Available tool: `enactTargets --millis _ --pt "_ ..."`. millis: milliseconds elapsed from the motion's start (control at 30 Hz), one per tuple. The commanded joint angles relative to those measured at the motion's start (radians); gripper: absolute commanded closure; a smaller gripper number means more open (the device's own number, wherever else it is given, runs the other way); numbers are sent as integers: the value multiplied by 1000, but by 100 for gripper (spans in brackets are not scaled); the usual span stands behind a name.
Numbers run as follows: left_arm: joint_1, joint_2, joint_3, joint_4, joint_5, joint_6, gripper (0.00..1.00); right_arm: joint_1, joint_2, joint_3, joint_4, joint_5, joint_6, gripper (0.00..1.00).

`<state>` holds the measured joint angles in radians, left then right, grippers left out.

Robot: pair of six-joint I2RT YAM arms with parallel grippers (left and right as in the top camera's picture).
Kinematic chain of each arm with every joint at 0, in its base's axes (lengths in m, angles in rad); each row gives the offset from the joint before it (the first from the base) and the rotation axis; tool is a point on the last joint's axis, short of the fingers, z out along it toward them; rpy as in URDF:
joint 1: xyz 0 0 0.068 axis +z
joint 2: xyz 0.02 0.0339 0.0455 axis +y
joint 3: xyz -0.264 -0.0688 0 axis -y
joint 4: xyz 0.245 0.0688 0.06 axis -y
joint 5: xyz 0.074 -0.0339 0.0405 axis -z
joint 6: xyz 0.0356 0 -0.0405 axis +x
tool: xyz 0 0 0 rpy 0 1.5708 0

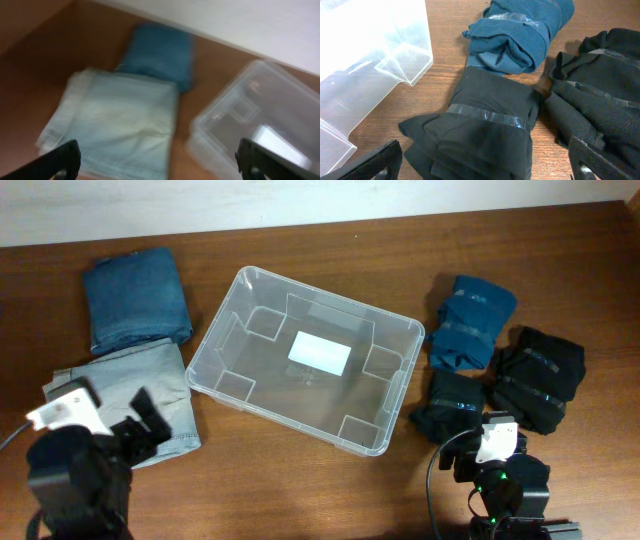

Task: Pack container
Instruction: 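Reach the left gripper to the folded light-blue jeans and grasp its edge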

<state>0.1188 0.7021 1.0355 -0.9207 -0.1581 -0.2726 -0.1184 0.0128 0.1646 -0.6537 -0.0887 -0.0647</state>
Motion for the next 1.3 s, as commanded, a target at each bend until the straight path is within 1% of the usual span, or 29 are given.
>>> enactTargets --millis 0,200,333,467,567,667,733,800,833,900,933,1000,1100,1200,1267 --pt "117 75 10 -40 -72 -124 0 -6 -9 -6 0 -9 -6 2" --pt "426 233 10 -51 166 -140 0 -6 -9 -6 0 -9 -6 2" --pt "570 350 10 -42 195 -149 0 -6 -9 -6 0 -9 -6 2" --pt "704 477 10 -50 299 -109 1 -6 -9 -6 0 -9 -6 2" --pt "786 560 10 -48 307 -105 2 -6 -9 -6 0 -9 -6 1" --pt "865 634 10 -36 384 -28 9 -6 -9 -6 0 -9 -6 1" --pt "918 681 10 -31 416 11 9 -6 -9 -6 0 -9 -6 1" --pt "961 730 9 -8 460 71 9 -6 -9 -6 0 -9 -6 1" --pt "978 755 9 3 494 95 9 -6 -9 -6 0 -9 -6 1" --pt "1005 813 9 30 586 180 8 -6 -9 -6 0 -9 -6 1" --pt "1013 839 9 37 607 207 8 -6 -9 -6 0 -9 -6 2" --pt "1022 896 9 45 620 246 6 -6 -9 -6 0 -9 -6 2" --pt "1022 986 9 46 675 321 6 -6 -9 -6 0 -9 -6 1" --pt "1022 1059 9 73 792 401 6 -6 -9 -6 0 -9 -6 2" --pt "1022 1088 9 96 806 410 6 -6 -9 -6 0 -9 -6 2"
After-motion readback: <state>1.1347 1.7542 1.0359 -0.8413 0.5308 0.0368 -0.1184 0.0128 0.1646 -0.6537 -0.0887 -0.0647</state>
